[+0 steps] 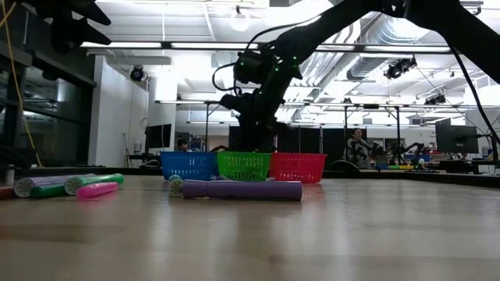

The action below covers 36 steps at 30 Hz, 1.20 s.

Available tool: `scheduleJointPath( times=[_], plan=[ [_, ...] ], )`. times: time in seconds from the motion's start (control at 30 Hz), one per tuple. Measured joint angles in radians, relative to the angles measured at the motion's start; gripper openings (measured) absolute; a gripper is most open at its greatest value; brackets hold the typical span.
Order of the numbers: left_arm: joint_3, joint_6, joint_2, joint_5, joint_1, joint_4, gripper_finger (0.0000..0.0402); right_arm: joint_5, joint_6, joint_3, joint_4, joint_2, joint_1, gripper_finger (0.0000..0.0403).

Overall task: Pick & Place Markers
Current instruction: Put the purple highlighter into the blue bin

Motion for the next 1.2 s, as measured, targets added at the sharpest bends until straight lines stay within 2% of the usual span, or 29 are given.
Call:
scheduleJointPath(
  times=[0.17, 0.37, 0.6, 0.93, 1.2],
  plan=[
    [0.0, 0.0, 0.0, 0.0, 0.0, 0.0, 0.0181, -0.065, 0.027, 0.0, 0.003, -0.002, -0.006, 0.0077],
    [0.0, 0.0, 0.0, 0.001, 0.0, -0.003, 0.0181, -0.087, 0.045, 0.0, 0.003, -0.033, 0.002, 0.0078],
    [0.0, 0.001, 0.0, 0.004, 0.0, -0.01, 0.0181, -0.111, -0.023, 0.0, 0.026, -0.088, 0.034, 0.0078],
    [0.0, 0.027, 0.0, 0.011, 0.0, -0.012, 0.0181, -0.122, -0.035, 0.001, 0.025, -0.165, 0.121, 0.0078],
    [0.0, 0.053, 0.0, 0.031, 0.0, -0.016, 0.0181, -0.181, -0.095, 0.001, -0.018, -0.202, 0.239, 0.0078]
  ],
)
